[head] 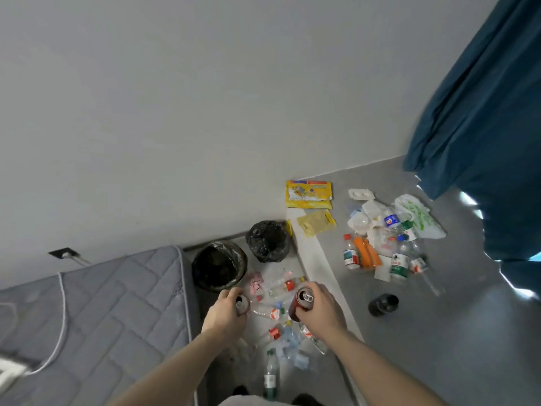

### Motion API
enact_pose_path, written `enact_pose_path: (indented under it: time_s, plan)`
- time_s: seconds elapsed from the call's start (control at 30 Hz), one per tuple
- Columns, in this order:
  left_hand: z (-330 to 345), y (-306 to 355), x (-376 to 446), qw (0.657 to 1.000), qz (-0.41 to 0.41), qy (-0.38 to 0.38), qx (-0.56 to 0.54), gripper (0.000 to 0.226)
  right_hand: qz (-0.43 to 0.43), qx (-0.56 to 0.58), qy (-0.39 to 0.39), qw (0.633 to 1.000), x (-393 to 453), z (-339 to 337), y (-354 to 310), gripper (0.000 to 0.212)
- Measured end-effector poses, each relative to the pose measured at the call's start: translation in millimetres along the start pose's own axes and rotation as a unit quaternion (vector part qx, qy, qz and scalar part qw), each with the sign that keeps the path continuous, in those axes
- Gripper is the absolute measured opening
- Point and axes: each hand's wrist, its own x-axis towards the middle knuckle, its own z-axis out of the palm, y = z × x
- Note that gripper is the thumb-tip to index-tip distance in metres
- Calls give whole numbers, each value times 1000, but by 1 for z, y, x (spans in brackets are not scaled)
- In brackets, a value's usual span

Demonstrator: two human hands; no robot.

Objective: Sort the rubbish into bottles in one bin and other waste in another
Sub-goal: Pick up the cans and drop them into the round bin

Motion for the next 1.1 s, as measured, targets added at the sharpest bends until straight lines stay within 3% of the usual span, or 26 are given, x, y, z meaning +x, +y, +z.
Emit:
enact_pose_path:
  time_s: [0.17,0.3,0.47,0.8,1.1]
  plan:
    - [-24,-23,0,999,-19,31,-1,59,-30,-28,-10,999,17,19,-32,49]
    - [-33,-36,10,998,-28,52,7,52,-49,-41,-23,998,31,33,-47,44]
    - [-44,-48,40,999,-33,33,17,54,-5,-18,-37,999,47,54,-54,43]
    - [-61,-90,189,998,-29,-48,11,54,66,-36,-45,996,153,106,-96,50]
    - [5,-186,340,996,-62,-51,24,54,57,-52,-84,994,293,246,-87,60]
